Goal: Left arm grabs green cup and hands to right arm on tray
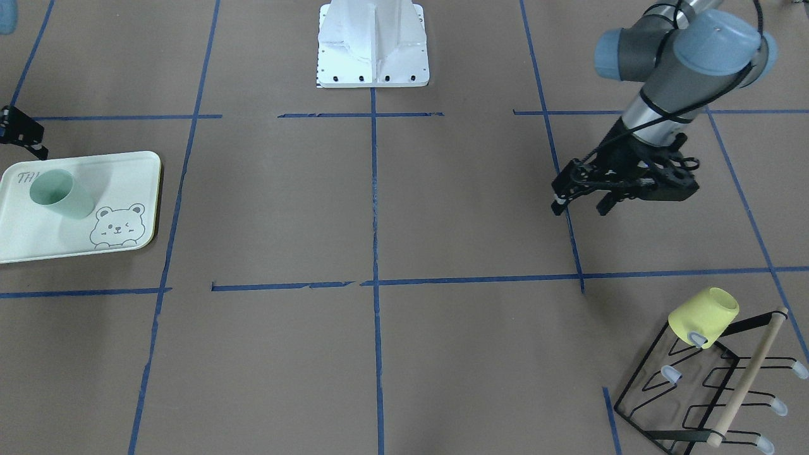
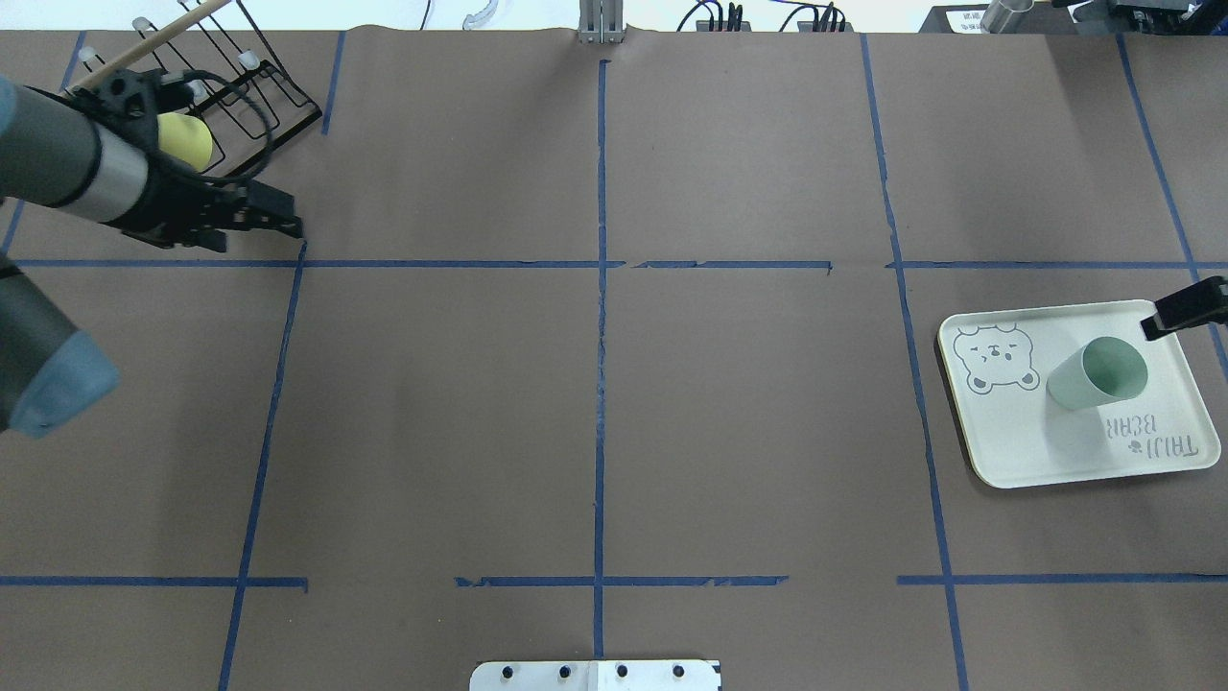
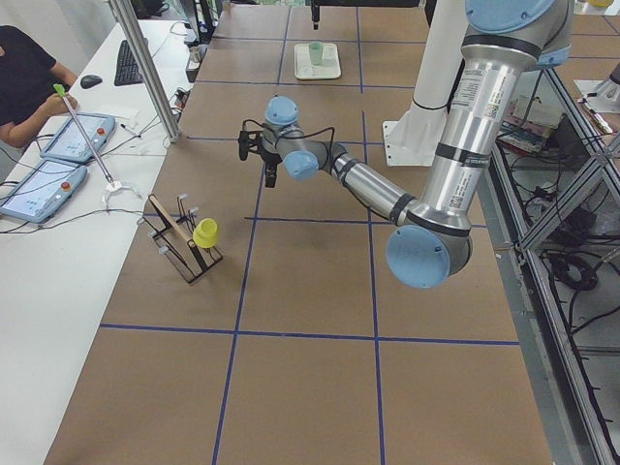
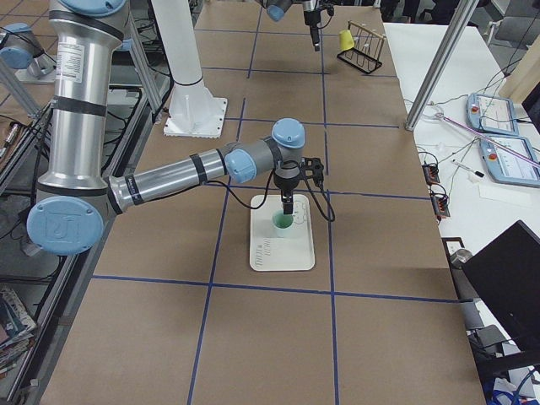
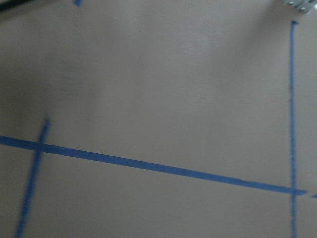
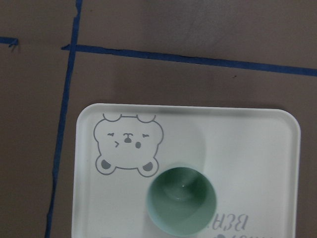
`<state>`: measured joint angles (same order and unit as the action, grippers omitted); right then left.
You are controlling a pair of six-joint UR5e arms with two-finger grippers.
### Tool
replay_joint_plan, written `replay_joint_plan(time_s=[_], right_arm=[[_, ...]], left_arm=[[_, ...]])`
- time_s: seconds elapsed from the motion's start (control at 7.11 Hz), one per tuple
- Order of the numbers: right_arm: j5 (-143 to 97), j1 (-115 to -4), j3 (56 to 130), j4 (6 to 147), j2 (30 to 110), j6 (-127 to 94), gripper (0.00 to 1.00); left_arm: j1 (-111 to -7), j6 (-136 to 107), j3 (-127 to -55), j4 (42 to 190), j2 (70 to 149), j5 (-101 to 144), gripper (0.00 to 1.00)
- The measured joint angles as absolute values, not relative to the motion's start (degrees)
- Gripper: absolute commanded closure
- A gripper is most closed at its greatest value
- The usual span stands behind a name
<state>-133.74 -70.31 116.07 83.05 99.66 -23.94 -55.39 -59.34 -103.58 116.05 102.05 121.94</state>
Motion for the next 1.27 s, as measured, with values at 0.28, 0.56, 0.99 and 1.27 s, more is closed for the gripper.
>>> replay_joint_plan(time_s=[0.28, 0.56, 0.99, 1.27], right_arm=[[-135.9, -79.1, 115.5, 83.1, 104.9, -12.3, 0.0], [-136.0, -82.4, 114.6, 83.1, 108.0, -6.8, 0.0], [-134.9, -83.0, 112.9, 83.0, 109.2, -5.6, 0.0], [-134.7, -83.1, 112.3, 82.8, 110.1, -5.5, 0.0]], left_arm=[[-67.1, -33.0, -102.4, 114.9, 93.6, 128.6, 0.0], [-78.8, -7.6, -101.2, 101.5, 91.0, 132.7, 0.0], [-87.5, 13.1, -102.3, 76.6, 90.1, 133.4, 0.0], [-89.9, 18.0, -101.6, 72.2, 85.7, 133.6, 0.0]])
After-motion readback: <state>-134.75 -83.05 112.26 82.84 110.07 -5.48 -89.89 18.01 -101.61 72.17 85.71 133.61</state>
